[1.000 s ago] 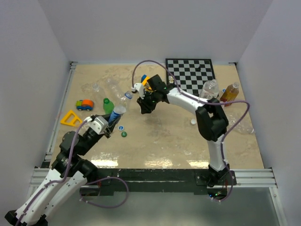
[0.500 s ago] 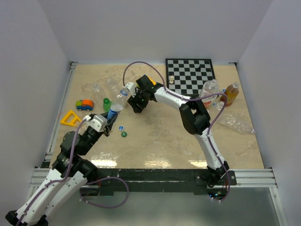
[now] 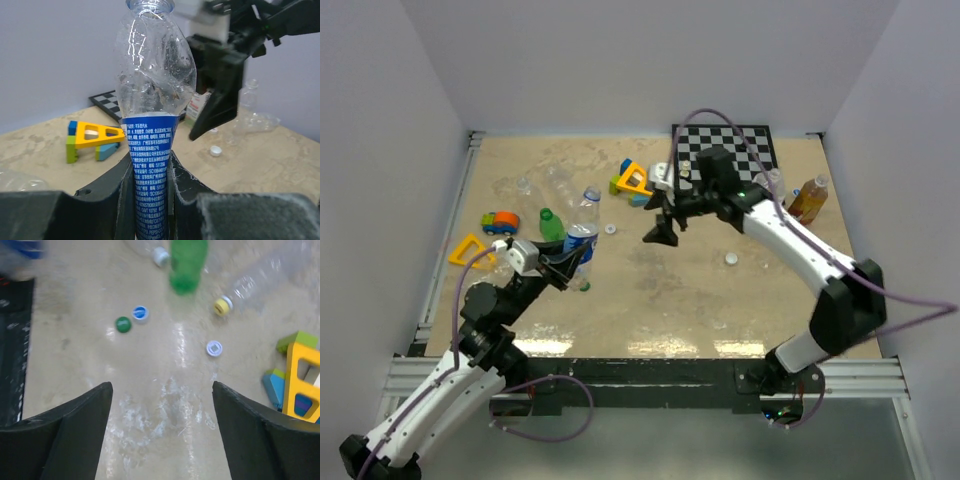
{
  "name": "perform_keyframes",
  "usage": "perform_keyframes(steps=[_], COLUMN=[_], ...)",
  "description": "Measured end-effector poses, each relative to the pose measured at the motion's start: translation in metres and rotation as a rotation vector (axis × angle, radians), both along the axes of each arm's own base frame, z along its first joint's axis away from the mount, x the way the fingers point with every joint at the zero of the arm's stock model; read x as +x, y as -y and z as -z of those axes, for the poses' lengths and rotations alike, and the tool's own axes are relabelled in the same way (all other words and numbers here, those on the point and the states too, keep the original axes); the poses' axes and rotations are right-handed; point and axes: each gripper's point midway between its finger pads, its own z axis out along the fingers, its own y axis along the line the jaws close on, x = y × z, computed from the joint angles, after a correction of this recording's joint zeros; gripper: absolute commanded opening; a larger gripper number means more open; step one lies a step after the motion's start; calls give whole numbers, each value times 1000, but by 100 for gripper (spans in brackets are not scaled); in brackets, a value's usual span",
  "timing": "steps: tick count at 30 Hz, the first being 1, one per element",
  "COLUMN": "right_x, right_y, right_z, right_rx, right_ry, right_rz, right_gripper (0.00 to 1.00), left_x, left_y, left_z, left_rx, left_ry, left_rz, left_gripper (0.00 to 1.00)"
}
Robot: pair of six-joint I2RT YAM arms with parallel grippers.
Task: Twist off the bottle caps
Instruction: Place the bottle cap at the center of the board.
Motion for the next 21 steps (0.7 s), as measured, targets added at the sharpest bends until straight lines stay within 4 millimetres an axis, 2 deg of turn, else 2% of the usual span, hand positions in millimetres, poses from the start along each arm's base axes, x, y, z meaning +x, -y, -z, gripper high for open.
perform_keyframes(steps=[1, 3, 5, 7, 9, 16, 21], right_x=[-18, -54, -86, -107, -113, -108, -114], right_y=[9, 25, 26, 22, 17, 7, -4], right_z=[-13, -35, -49, -56, -55, -49, -61], right_rx=[58, 169, 274, 353, 386, 455, 496], right_ry=[29, 81, 99, 79, 49, -109, -185], right_rz=[-67, -185, -288, -358, -386, -327, -322], right_gripper=[98, 98, 98, 98, 98, 98, 98], left_x=[0, 1, 3, 5, 6, 2, 1], left_y=[5, 17, 30, 42, 51, 74, 90], left_z=[1, 2, 0, -3, -4, -25, -25], left_rx=[-27, -73, -111, -145, -171, -290, -318], left_ry=[-7, -23, -36, -48, -59, -22, -14], left_rz=[25, 80, 139, 195, 236, 349, 398], left_gripper=[0, 0, 0, 0, 0, 0, 0])
